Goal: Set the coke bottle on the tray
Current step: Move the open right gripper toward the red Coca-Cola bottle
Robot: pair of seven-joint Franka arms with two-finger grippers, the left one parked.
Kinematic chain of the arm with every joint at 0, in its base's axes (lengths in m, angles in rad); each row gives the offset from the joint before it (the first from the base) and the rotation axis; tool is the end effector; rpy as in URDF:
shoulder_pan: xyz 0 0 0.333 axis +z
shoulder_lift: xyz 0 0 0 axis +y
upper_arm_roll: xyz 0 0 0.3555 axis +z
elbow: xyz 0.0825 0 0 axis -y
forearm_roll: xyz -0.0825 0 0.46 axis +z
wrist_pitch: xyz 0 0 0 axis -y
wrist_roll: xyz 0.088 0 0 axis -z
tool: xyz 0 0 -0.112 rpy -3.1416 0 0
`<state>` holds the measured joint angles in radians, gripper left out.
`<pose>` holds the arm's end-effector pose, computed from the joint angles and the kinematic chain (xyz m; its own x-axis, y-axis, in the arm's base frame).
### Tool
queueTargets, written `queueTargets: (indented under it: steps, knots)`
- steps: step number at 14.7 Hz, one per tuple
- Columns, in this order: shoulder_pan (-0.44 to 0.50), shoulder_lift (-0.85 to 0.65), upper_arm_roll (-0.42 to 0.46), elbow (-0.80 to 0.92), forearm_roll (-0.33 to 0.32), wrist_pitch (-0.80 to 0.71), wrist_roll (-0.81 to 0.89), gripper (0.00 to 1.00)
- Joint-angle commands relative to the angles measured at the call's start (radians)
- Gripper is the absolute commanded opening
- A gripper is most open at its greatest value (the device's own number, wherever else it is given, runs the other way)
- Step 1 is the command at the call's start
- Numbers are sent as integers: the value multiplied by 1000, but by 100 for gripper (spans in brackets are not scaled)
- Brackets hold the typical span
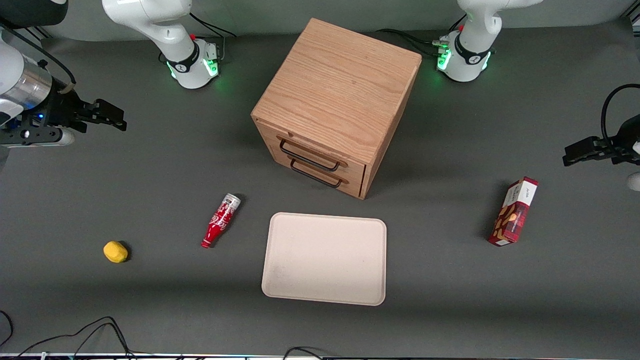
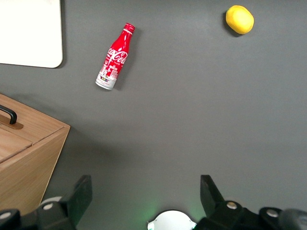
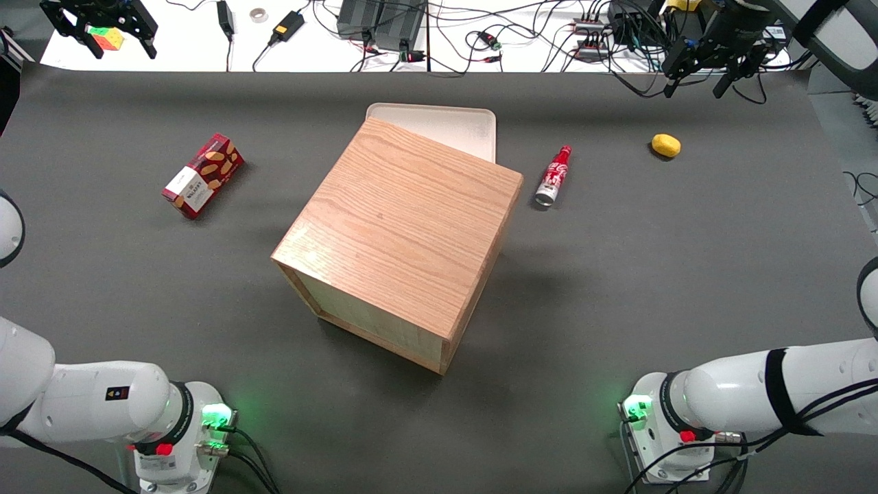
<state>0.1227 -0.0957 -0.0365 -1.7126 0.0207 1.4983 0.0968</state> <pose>0.5833 0.0519 0.6343 0.9927 -0.0091 -0.1201 -0.0107 -0.9999 -0.0126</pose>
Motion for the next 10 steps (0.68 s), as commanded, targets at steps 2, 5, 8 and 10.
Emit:
queueTargets:
  steps: [2, 5, 8, 10]
  knots:
    - [-11, 10, 0, 34, 27, -26, -3, 100]
    - [-6, 36, 0, 39, 25, -26, 0, 100]
    - [11, 123, 13, 56, 31, 5, 214, 100]
    - [12, 197, 55, 45, 30, 89, 244, 100]
